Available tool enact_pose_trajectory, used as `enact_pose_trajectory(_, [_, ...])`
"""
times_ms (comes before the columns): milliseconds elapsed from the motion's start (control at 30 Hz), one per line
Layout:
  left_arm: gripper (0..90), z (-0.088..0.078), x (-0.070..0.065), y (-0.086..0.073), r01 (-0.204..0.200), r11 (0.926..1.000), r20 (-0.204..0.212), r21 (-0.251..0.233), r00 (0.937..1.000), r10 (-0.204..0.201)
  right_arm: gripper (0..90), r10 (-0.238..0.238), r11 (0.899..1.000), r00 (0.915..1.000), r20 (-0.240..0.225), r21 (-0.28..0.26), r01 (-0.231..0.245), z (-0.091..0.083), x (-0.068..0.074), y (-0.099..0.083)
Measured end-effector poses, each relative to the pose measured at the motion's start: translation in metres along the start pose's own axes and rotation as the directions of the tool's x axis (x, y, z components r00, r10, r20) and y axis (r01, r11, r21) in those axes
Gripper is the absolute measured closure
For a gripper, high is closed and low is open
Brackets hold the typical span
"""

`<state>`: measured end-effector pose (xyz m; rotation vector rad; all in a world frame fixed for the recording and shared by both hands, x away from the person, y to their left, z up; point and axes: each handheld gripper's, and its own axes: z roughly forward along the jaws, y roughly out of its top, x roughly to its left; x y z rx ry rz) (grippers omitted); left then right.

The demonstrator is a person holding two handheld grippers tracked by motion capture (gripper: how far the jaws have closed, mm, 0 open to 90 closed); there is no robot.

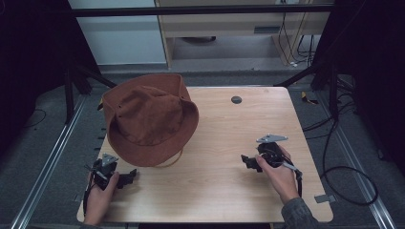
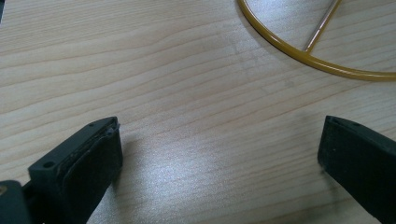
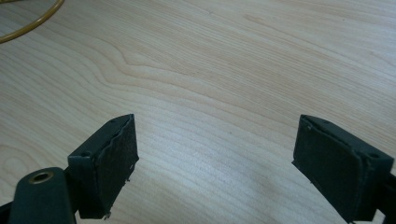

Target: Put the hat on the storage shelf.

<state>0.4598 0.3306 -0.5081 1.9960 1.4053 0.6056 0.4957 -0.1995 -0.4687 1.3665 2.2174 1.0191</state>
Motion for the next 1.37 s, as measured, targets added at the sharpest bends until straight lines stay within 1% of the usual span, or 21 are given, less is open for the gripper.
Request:
enact_pose_trajectory(67, [0.0,0.0,0.0,0.0,0.0,1.0,0.0,0.0,1.0,0.0,12.1,0.011,1.0,0.9999,0.004,0.017,-0.011,0.008,0.0,0.001])
enact_pose_trajectory(100, [0.0,0.0,0.0,0.0,0.0,1.0,0.0,0.0,1.0,0.0,12.1,0.011,1.0,0.9999,0.004,0.017,-0.011,0.008,0.0,0.001])
enact_pose_trajectory(167, [0.0,0.0,0.0,0.0,0.0,1.0,0.0,0.0,1.0,0.0,11.6,0.028,0.999,0.9996,0.009,0.034,-0.028,0.014,0.0,-0.001])
enact_pose_trajectory(200, [0.0,0.0,0.0,0.0,0.0,1.0,0.0,0.0,1.0,0.0,12.0,0.03,0.998,0.9993,0.023,0.047,-0.031,0.019,0.0,-0.004])
enact_pose_trajectory(333, [0.0,0.0,0.0,0.0,-0.001,1.0,0.001,0.0,1.0,0.001,12.1,0.047,0.997,0.9982,0.037,0.053,-0.049,0.024,0.0,-0.007])
enact_pose_trajectory(433, [0.0,0.0,0.0,0.0,-0.002,1.0,0.002,0.001,1.0,0.002,12.4,0.049,0.998,0.9981,0.037,0.048,-0.05,0.027,0.001,-0.009])
enact_pose_trajectory(467, [0.0,0.0,0.0,0.0,-0.003,1.0,0.002,0.0,1.0,0.003,14.5,0.061,0.997,0.998,0.018,0.046,-0.062,0.03,0.002,-0.012])
enact_pose_trajectory(500, [0.0,0.0,-0.001,0.0,-0.004,1.0,0.004,0.0,1.0,0.004,13.7,0.075,0.996,0.9971,0.016,0.038,-0.075,0.032,0.002,-0.014])
enact_pose_trajectory(533, [0.0,-0.001,-0.001,-0.001,-0.005,1.0,0.005,0.0,1.0,0.005,13.7,0.08,0.997,0.9966,0.023,0.016,-0.08,0.032,0.003,-0.016])
enact_pose_trajectory(567, [0.0,-0.001,-0.001,-0.001,-0.007,1.0,0.006,0.0,1.0,0.007,13.7,0.08,0.997,0.9966,0.023,0.016,-0.08,0.032,0.003,-0.016])
enact_pose_trajectory(600, [0.0,-0.001,-0.001,-0.001,-0.006,1.0,0.006,-0.001,1.0,0.006,13.6,0.082,0.997,0.9962,0.031,-0.011,-0.082,0.033,0.005,-0.019])
enact_pose_trajectory(633, [0.0,-0.001,-0.001,-0.001,-0.006,1.0,0.006,-0.001,1.0,0.006,13.6,0.082,0.997,0.9962,0.031,-0.011,-0.082,0.033,0.005,-0.019])
enact_pose_trajectory(733, [0.0,-0.001,-0.001,-0.001,-0.007,1.0,0.006,0.0,1.0,0.007,12.4,0.06,0.998,0.9966,0.057,-0.033,-0.058,0.035,0.008,-0.022])
enact_pose_trajectory(767, [0.0,-0.001,-0.001,-0.001,-0.006,1.0,0.006,-0.001,1.0,0.006,11.9,0.064,0.997,0.996,0.062,-0.037,-0.062,0.035,0.01,-0.023])
enact_pose_trajectory(833, [0.0,-0.001,-0.001,-0.001,-0.006,1.0,0.006,0.0,1.0,0.006,11.1,0.046,0.998,0.9959,0.078,-0.046,-0.043,0.037,0.012,-0.023])
enact_pose_trajectory(900, [0.0,-0.001,-0.001,-0.001,-0.006,1.0,0.006,-0.001,1.0,0.006,10.7,0.038,0.998,0.995,0.093,-0.043,-0.034,0.039,0.015,-0.023])
enact_pose_trajectory(1000, [0.0,-0.001,-0.001,-0.001,-0.006,1.0,0.006,-0.001,1.0,0.006,10.1,0.023,0.999,0.9946,0.101,-0.034,-0.02,0.041,0.017,-0.022])
enact_pose_trajectory(1067, [0.0,-0.001,-0.001,-0.001,-0.006,1.0,0.006,-0.001,1.0,0.006,9.5,0.001,1.0,0.9926,0.121,-0.022,0.002,0.042,0.02,-0.022])
enact_pose_trajectory(1267, [0.0,-0.001,-0.001,-0.001,-0.006,1.0,0.006,-0.001,1.0,0.006,9.5,0.007,1.0,0.9931,0.117,-0.021,-0.005,0.041,0.021,-0.022])
enact_pose_trajectory(1333, [0.0,-0.001,-0.001,-0.001,-0.006,1.0,0.006,-0.001,1.0,0.006,9.5,-0.008,1.0,0.9937,0.112,-0.02,0.011,0.04,0.021,-0.023])
enact_pose_trajectory(1367, [0.0,-0.001,-0.001,-0.001,-0.006,1.0,0.006,-0.001,1.0,0.006,9.5,-0.007,1.0,0.9937,0.112,-0.02,0.009,0.039,0.021,-0.024])
